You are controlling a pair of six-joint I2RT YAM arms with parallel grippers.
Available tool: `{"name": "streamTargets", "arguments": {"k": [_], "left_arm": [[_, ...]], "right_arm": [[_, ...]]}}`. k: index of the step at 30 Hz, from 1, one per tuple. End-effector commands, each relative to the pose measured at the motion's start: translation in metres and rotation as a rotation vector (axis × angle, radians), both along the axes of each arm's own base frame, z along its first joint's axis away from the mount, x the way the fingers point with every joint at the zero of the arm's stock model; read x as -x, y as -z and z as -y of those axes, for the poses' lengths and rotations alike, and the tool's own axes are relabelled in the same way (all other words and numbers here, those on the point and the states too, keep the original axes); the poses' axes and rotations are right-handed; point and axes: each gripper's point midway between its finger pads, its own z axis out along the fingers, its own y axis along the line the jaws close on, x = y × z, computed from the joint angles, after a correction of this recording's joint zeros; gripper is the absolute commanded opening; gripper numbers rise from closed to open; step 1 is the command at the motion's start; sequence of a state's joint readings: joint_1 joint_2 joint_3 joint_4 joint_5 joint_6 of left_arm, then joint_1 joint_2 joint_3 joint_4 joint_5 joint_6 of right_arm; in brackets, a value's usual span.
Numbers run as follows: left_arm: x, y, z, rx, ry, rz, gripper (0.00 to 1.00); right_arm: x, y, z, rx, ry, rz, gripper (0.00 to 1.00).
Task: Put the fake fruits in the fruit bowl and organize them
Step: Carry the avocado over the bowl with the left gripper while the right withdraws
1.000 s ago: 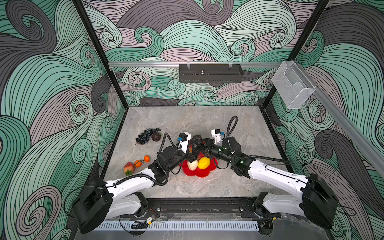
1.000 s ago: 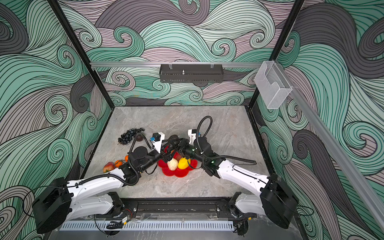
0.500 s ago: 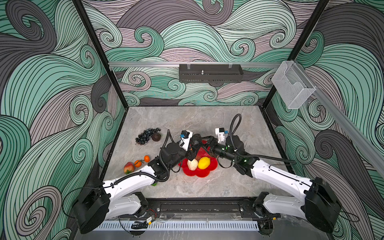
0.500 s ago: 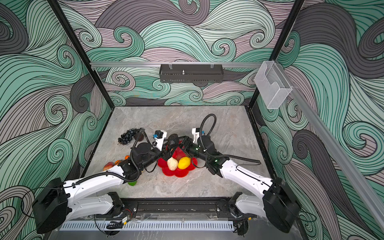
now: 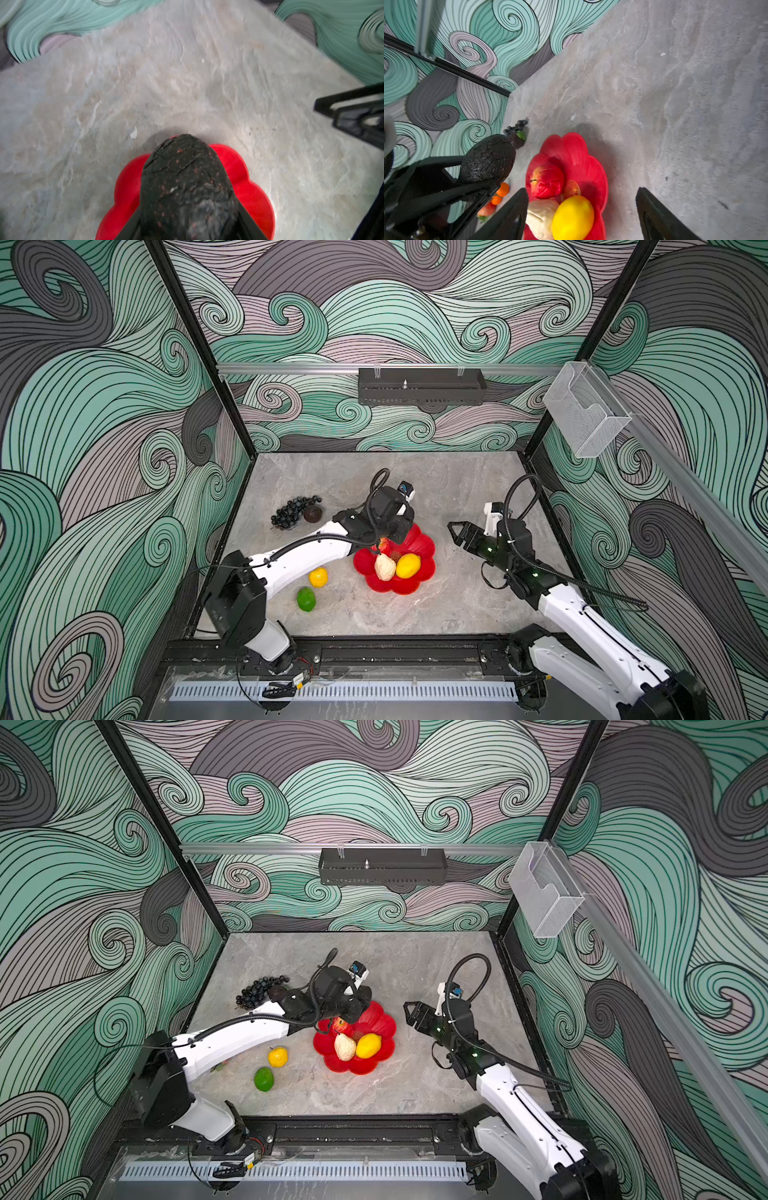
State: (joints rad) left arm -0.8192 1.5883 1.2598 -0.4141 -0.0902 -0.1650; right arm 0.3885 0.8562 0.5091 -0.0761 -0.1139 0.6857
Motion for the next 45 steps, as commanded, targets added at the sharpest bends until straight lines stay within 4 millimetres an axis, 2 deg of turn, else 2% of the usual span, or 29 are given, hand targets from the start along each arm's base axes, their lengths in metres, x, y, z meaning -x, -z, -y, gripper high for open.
{"name": "streamTargets", "arguments": {"k": [1, 8, 19, 37, 45], "left_arm": [[0.019, 0.017, -0.013, -0.138, 0.027, -0.183, 0.48], [0.024, 0.038, -0.011, -0.307, 0.044, -0.379, 0.47], [0.021, 0.068, -0.005, -0.391, 0.035, -0.480, 0.48], [0.014, 0.094, 0.000, -0.503, 0.097, -0.531, 0.51], [0.018, 0.101, -0.002, -0.527, 0.122, -0.565, 0.54]], "right_arm": [[0.006, 0.009, 0.014, 0.117, -0.006, 0.045, 0.82], [0.008, 0.027, 0.021, 0.124, 0.031, 0.063, 0.81], [0.011, 0.025, 0.021, 0.145, 0.029, 0.093, 0.80], [0.013, 0.026, 0.021, 0.147, 0.031, 0.102, 0.80], [0.013, 0.028, 0.021, 0.148, 0.033, 0.100, 0.80]]}}
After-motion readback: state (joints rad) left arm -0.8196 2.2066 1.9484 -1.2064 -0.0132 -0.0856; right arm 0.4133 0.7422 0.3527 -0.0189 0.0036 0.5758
